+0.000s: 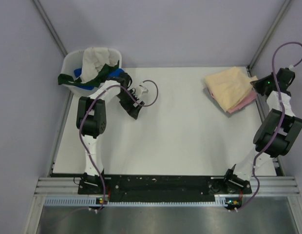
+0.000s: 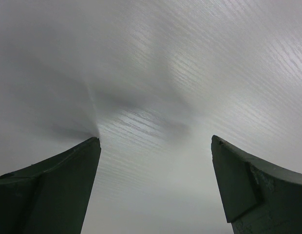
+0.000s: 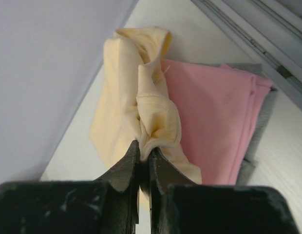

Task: Fold and stack the t-shirts
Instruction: Put the neatly folded tshirt into the corner of the board with the right arm

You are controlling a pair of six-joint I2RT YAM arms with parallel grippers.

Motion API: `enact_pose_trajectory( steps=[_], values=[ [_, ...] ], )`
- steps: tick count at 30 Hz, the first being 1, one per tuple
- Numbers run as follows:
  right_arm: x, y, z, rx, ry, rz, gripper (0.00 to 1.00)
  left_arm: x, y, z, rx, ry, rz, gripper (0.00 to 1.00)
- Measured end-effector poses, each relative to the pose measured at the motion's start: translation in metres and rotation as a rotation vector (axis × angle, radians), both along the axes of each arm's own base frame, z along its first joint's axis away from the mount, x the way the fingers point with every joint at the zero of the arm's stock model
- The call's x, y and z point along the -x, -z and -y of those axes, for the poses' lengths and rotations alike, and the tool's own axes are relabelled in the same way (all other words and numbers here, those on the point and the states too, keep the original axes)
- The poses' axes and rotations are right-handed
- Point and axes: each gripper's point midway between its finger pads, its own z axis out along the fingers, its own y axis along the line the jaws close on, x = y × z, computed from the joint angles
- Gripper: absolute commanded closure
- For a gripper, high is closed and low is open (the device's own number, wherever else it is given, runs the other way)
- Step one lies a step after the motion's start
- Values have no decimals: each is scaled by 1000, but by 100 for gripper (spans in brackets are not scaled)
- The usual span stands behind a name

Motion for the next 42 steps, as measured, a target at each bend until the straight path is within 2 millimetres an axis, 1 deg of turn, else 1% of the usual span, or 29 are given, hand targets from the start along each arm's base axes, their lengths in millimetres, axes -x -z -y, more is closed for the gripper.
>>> enact_pose_trajectory(
  steps=[4, 6, 8, 14, 17, 18, 19, 21, 24, 27, 29, 31, 33, 35, 37, 38, 40, 41, 42],
  values=[
    [9, 29, 13, 50, 4, -94, 100, 0, -2, 0, -1, -2, -4, 1],
    [12, 38, 21, 82, 11, -136, 100, 0, -3, 0, 0, -3, -2, 1],
    [12, 43, 31, 126, 14, -170, 100, 0, -4, 0, -1, -3, -3, 1],
    [7, 50, 52, 251, -1, -231, 100, 2, -5, -2, -15, -5, -12, 1],
    [6, 60, 61, 308, -15, -274, 99, -1, -7, -2, -17, -7, -5, 1],
    [5, 64, 64, 326, -22, -289, 94, -3, -7, -3, -20, -7, -3, 1],
    [5, 68, 67, 343, -28, -303, 85, -3, -7, -3, -22, -8, -3, 1],
    [4, 77, 73, 376, -43, -333, 64, -3, -6, -4, -28, -10, -5, 1],
    [5, 89, 79, 409, -61, -372, 47, -1, -6, -6, -37, -12, -14, 1],
    [5, 94, 83, 446, -84, -398, 43, 0, -5, -7, -45, -13, -20, 1],
    [6, 93, 85, 459, -93, -411, 43, 1, -5, -8, -47, -13, -21, 1],
    [7, 88, 86, 467, -93, -413, 41, 1, -5, -8, -50, -14, -21, 1],
    [10, 78, 81, 486, -93, -418, 37, 1, -5, -8, -50, -14, -21, 1],
    [18, 59, 77, 540, -84, -419, 31, 1, -5, -8, -50, -13, -21, 1],
    [27, 33, 64, 609, -90, -404, 30, 1, -5, -8, -50, -12, -21, 1],
    [31, 16, 53, 656, -103, -386, 30, 1, -5, -8, -50, -10, -20, 1],
    [36, -18, 25, 752, -155, -329, 32, 0, -5, -8, -50, -8, -18, 1],
    [38, -32, 10, 798, -192, -296, 32, 0, -5, -8, -50, -6, -17, 1],
    [41, -40, -7, 844, -241, -267, 34, 1, -4, -8, -50, -4, -17, 1]
  ],
)
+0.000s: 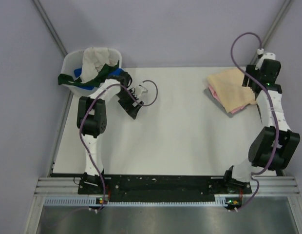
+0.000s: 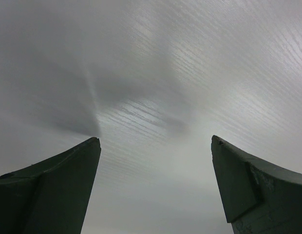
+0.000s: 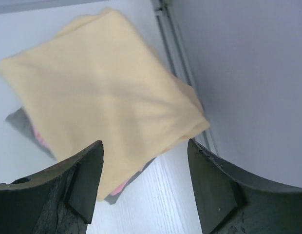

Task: Fold and stack the t-shirts
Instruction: Put the neatly folded tshirt into the corner of the board with the right arm

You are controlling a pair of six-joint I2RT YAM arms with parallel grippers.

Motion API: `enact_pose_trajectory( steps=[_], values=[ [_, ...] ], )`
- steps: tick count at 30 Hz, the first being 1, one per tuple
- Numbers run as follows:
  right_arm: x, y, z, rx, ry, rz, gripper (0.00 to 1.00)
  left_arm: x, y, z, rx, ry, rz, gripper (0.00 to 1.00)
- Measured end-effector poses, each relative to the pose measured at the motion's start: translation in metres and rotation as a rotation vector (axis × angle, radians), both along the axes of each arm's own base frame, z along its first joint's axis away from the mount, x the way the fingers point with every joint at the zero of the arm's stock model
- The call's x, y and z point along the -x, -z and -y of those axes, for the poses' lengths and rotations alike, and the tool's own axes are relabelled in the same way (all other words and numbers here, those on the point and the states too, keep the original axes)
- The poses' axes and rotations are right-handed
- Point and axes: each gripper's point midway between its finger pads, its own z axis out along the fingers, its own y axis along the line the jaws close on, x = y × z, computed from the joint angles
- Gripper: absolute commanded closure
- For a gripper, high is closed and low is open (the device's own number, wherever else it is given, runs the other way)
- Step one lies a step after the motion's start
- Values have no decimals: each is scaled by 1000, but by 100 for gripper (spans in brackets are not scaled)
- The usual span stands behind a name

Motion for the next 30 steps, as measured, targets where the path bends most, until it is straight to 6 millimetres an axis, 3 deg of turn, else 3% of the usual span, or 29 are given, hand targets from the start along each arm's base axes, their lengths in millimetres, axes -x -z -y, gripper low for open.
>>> enact_pose_trajectory(
  steps=[2, 3, 6, 9, 11, 14, 18, 21, 25, 28, 30],
  values=[
    [5, -2, -33, 69, -135, -7, 38, 2, 2, 0, 1, 4, -1, 1],
    [10, 6, -52, 110, -220, -34, 42, 4, 4, 0, 3, 7, -8, 1],
    [23, 54, -96, 206, -438, -169, 44, 11, 6, 1, 16, 18, -15, 1],
    [44, 104, -119, 253, -568, -327, 44, 19, 1, 2, 36, 25, -12, 1],
    [58, 127, -120, 272, -607, -410, 45, 22, -3, 3, 47, 27, -7, 1],
    [66, 137, -112, 318, -606, -468, 49, 22, -9, 5, 64, 33, 9, 1],
    [59, 142, -104, 400, -592, -494, 52, 21, -10, 8, 78, 43, 19, 1],
    [53, 160, -110, 423, -623, -526, 55, 21, -10, 9, 84, 50, 19, 1],
    [53, 181, -106, 446, -625, -589, 67, 22, -11, 9, 89, 53, 18, 1],
    [53, 183, -96, 481, -578, -622, 70, 22, -11, 10, 94, 54, 17, 1],
    [51, 179, -91, 501, -553, -626, 76, 22, -11, 11, 98, 55, 15, 1]
  ],
)
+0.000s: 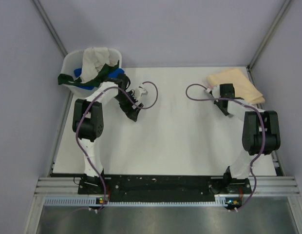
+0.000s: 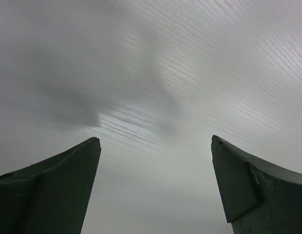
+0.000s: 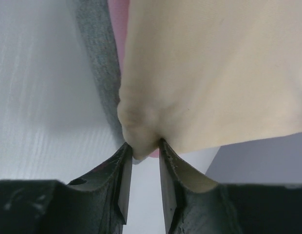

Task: Fold and stack the t-shirts
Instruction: Put the neatly folded tshirt into the corner of the board with the right arm

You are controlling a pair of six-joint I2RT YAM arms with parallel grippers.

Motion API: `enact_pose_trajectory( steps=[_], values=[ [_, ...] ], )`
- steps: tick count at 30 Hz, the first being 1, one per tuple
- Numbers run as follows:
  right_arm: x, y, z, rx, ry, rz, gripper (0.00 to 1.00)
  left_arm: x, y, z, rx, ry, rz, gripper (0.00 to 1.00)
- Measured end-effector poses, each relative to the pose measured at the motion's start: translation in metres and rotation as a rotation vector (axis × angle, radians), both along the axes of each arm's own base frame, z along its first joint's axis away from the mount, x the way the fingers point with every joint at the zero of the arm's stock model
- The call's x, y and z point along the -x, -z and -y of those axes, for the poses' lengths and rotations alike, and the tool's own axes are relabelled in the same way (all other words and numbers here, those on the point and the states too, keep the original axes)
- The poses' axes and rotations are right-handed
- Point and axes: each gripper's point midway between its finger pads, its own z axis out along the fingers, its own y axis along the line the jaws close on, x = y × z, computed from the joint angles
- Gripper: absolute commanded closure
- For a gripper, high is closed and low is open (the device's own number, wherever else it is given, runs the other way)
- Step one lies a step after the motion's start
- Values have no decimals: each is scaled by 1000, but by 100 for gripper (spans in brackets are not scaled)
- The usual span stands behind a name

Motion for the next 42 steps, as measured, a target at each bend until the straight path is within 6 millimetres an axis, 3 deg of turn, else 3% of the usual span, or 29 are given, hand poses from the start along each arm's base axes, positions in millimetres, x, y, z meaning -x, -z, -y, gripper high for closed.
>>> enact_pose_trajectory(
  steps=[5, 16, 24, 33, 37, 42],
  values=[
    [-9, -11, 5, 23, 19, 37, 100, 1, 0, 0, 3, 1, -3, 1],
    [-5, -17, 4, 17, 27, 37, 100, 3, 0, 0, 1, 3, -11, 1],
    [-2, -71, 13, 85, 1, 131, 100, 4, -1, 0, 3, 5, -14, 1],
    [19, -99, 11, 159, -152, 36, 100, 0, -5, 1, 5, 14, 0, 1],
    [29, -94, 1, 167, -254, -39, 100, -1, -5, 1, 5, 19, 5, 1],
    [52, -62, -6, 155, -353, -201, 100, -1, -6, 1, 6, 21, 5, 1]
  ],
)
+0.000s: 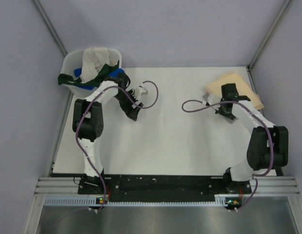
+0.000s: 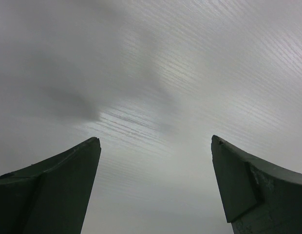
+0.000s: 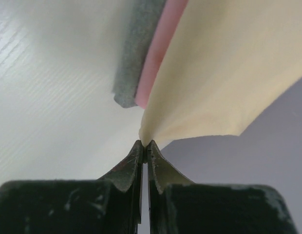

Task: Fold and stack the t-shirts
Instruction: Put the neatly folded tshirt into the corner of the board with the right arm

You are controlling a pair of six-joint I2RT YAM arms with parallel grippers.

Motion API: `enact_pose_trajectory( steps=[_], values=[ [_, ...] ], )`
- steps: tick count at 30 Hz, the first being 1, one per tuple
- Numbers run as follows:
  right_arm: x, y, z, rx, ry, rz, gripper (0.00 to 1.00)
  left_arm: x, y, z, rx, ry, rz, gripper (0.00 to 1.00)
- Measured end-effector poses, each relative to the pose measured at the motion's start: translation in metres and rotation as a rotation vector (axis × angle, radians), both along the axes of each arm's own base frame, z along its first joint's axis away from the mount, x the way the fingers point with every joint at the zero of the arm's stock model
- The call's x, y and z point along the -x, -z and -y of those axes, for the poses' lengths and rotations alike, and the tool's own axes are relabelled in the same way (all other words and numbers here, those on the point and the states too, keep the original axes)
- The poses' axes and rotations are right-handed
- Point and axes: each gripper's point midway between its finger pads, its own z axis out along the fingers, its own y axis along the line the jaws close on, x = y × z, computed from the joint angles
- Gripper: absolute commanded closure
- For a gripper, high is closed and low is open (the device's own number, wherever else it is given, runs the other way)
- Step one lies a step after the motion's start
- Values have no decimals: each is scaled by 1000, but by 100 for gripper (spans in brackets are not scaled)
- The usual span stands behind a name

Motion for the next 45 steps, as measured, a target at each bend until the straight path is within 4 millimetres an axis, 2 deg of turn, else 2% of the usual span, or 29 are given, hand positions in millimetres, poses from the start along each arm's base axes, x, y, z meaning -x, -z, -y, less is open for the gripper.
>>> enact_pose_trajectory(
  steps=[6, 7, 10, 16, 17, 21, 26, 31, 33, 35, 37, 40, 43, 45],
  values=[
    [21, 53, -10, -48, -39, -232, 100, 0, 0, 0, 0, 2, 2, 1],
    [24, 60, -11, -51, -40, -260, 97, 0, 0, 0, 0, 1, 2, 1],
    [30, 70, -10, -50, -36, -308, 69, 0, 0, -1, -1, 0, 1, 1],
    [31, 69, -13, -35, -37, -312, 17, 1, 2, -4, -3, -7, -7, 1],
    [31, 68, -19, -35, -55, -309, 1, 1, 3, -5, -3, -7, -7, 1],
    [26, 48, -48, -48, -136, -244, 1, 1, 2, -5, -3, -5, -6, 1],
    [11, 5, -91, -131, -211, -61, 1, 2, -4, -6, 0, -8, 6, 1],
    [-18, -55, -150, -469, -241, 275, 1, 2, -25, -8, 47, -55, 52, 1],
    [-22, -78, -174, -652, -268, 424, 1, -1, -34, -14, 77, -104, 77, 1],
    [-20, -88, -190, -787, -290, 518, 1, -6, -41, -23, 107, -169, 108, 1],
    [-17, -84, -197, -877, -275, 573, 1, -10, -48, -40, 142, -258, 151, 1],
    [-17, -62, -192, -944, -170, 614, 1, -13, -52, -65, 172, -379, 239, 1],
    [-17, -41, -171, -963, -12, 687, 1, -4, -46, -86, 182, -488, 327, 1],
    [-16, -31, -154, -969, 91, 739, 1, 2, -41, -88, 200, -525, 371, 1]
  ],
)
